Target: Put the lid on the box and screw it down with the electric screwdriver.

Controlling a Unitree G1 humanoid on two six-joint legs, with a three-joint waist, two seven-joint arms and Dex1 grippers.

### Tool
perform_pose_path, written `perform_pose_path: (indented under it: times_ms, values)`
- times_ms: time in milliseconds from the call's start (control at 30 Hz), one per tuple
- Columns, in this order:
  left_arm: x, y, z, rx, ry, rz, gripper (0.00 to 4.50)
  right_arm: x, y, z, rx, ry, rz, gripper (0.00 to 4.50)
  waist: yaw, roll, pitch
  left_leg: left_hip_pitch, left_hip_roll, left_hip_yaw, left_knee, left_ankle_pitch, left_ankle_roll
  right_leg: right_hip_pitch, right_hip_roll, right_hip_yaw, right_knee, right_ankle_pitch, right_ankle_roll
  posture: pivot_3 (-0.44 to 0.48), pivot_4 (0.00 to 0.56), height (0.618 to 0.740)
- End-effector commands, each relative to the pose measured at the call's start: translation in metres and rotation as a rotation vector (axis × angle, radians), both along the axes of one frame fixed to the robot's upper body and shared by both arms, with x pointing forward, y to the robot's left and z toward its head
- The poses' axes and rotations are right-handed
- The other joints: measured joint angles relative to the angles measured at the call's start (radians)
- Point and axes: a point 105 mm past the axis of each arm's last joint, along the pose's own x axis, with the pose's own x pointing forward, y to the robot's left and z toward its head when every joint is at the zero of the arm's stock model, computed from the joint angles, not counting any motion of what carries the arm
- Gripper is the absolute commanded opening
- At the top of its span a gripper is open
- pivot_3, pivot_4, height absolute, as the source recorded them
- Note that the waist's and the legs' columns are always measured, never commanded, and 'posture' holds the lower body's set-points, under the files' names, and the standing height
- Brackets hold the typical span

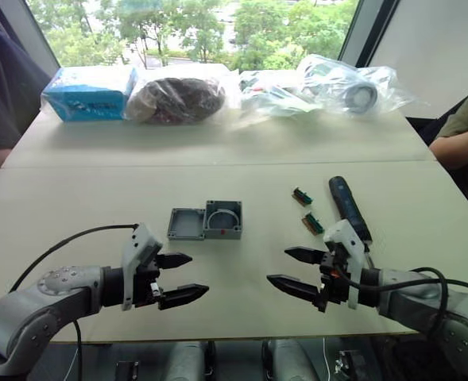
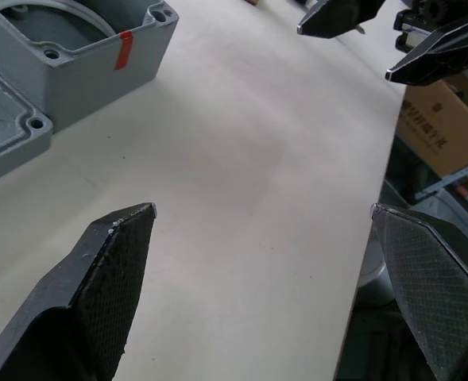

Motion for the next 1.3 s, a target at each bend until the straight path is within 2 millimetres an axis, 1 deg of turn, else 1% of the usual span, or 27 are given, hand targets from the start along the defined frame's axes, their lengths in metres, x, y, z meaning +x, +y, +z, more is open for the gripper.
perform_pose_path:
  times_ms: [33,300,467,567,667,700,733,767,800,833,867,900,933,1000,1033,1100,1200,1300]
  values:
    - [-0.001,-0.001,0.007,-0.008,-0.019,-0.022,4.45,-0.003,0.003,0.005,-0.005,-0.032,0.024,4.50,0.000,0.000,0.000,0.000,0.000,0.000,0.000,0.000,0.000,0.000,0.000,0.000,0.000,0.000,0.000,0.000,0.150,0.740]
    - [0.003,0.000,0.009,-0.011,-0.033,-0.003,4.45,-0.004,0.002,0.003,-0.006,-0.032,0.027,4.50,0.000,0.000,0.000,0.000,0.000,0.000,0.000,0.000,0.000,0.000,0.001,0.000,0.000,0.000,0.000,0.000,0.150,0.740]
    - [0.005,0.001,0.007,0.001,-0.052,0.008,4.45,-0.001,0.002,0.005,0.005,-0.045,0.020,4.50,0.000,0.000,0.000,0.000,0.000,0.000,0.000,0.000,0.000,0.001,0.002,0.000,0.000,0.000,0.000,0.000,0.150,0.740]
    - [0.015,0.004,0.005,0.028,-0.099,0.058,4.45,0.003,0.004,0.008,0.015,-0.057,0.018,4.50,0.001,0.000,0.000,0.000,0.000,0.000,0.001,0.000,0.000,0.001,0.002,0.000,0.001,0.000,0.000,0.000,0.150,0.740]
    - [0.023,0.009,0.009,0.025,-0.111,0.101,4.45,0.005,0.005,0.012,0.019,-0.077,0.034,4.50,0.001,0.000,0.000,0.001,0.000,0.000,0.001,0.000,0.000,0.001,0.003,0.000,0.001,0.000,0.000,0.000,0.150,0.740]
    - [0.025,0.013,0.014,0.013,-0.087,0.103,4.45,0.005,0.006,0.019,0.034,-0.088,0.036,4.50,0.002,0.000,0.000,0.001,0.000,0.000,0.001,0.000,0.000,0.001,0.003,0.000,0.001,0.000,0.000,0.000,0.150,0.740]
    - [0.028,0.016,0.024,-0.002,-0.087,0.094,4.45,0.004,0.008,0.026,0.050,-0.101,0.047,4.50,0.003,0.000,0.000,0.001,0.000,0.000,0.001,0.000,0.000,0.001,0.003,0.000,0.001,0.000,0.001,0.000,0.150,0.740]
    - [0.034,0.018,0.041,0.007,-0.099,0.062,4.45,0.002,0.009,0.037,0.080,-0.098,0.062,4.50,0.003,-0.001,0.000,0.000,0.000,-0.001,0.002,0.000,0.000,0.001,0.004,-0.001,0.002,0.000,0.001,0.000,0.150,0.740]
    - [0.038,0.019,0.053,0.015,-0.108,0.040,4.45,0.001,0.010,0.043,0.100,-0.093,0.074,4.50,0.007,-0.003,0.002,0.000,0.001,-0.001,0.002,0.000,0.000,0.001,0.004,-0.001,0.002,0.001,0.001,0.000,0.150,0.740]
    - [0.041,0.019,0.061,0.024,-0.113,0.028,4.45,0.000,0.011,0.047,0.111,-0.086,0.080,4.50,0.009,-0.005,0.002,0.000,0.001,-0.002,0.003,0.001,-0.001,0.001,0.004,-0.002,0.004,0.002,0.003,0.000,0.150,0.740]
    - [0.043,0.019,0.065,0.058,-0.122,0.007,4.45,0.003,0.012,0.052,0.110,-0.095,0.076,4.50,0.010,-0.005,0.002,0.000,0.001,-0.003,0.003,0.001,-0.001,0.001,0.005,-0.003,0.004,0.002,0.003,0.000,0.150,0.740]
    - [0.046,0.018,0.065,0.203,-0.170,-0.051,4.45,0.005,0.015,0.060,0.112,-0.121,0.077,4.50,0.011,-0.006,0.002,0.001,0.001,-0.003,0.003,0.001,-0.001,0.002,0.007,-0.004,0.004,0.002,0.003,0.000,0.150,0.740]
    - [0.051,0.015,0.069,0.290,-0.229,-0.106,4.45,0.007,0.018,0.066,0.110,-0.148,0.085,4.50,0.011,-0.006,0.002,0.002,0.001,-0.002,0.003,0.001,-0.001,0.002,0.007,-0.004,0.004,0.002,0.003,0.000,0.150,0.740]
    - [0.062,0.002,0.082,0.360,-0.365,-0.227,4.45,0.010,0.023,0.074,0.070,-0.222,0.088,4.50,0.017,-0.005,0.002,0.002,0.000,-0.001,0.003,0.001,-0.001,0.002,0.008,-0.003,0.002,0.002,0.003,0.000,0.150,0.740]
    - [0.067,-0.005,0.087,0.357,-0.406,-0.271,4.45,0.013,0.025,0.074,0.043,-0.248,0.077,4.50,0.021,-0.005,0.002,0.002,-0.001,0.000,0.002,0.001,-0.001,0.002,0.008,-0.003,0.002,0.002,0.003,0.000,0.150,0.740]
    - [0.070,-0.018,0.087,0.402,-0.458,-0.407,4.45,0.020,0.025,0.071,-0.015,-0.295,0.039,4.50,0.026,-0.006,0.002,0.001,-0.001,-0.001,0.002,0.001,-0.001,0.002,0.009,-0.003,0.002,0.002,0.004,0.000,0.150,0.740]
    - [0.075,-0.033,0.080,0.462,-0.502,-0.565,4.45,0.022,0.024,0.063,-0.039,-0.296,0.018,4.50,0.024,-0.006,0.002,-0.001,-0.001,0.000,0.003,0.001,-0.001,0.001,0.009,-0.003,0.002,0.002,0.005,0.000,0.150,0.740]
    - [0.079,-0.040,0.070,0.512,-0.512,-0.677,4.45,0.023,0.023,0.054,-0.073,-0.290,0.001,4.50,0.022,-0.006,0.002,-0.001,-0.001,0.001,0.004,0.001,0.000,0.000,0.010,-0.002,0.002,0.002,0.005,0.000,0.150,0.740]
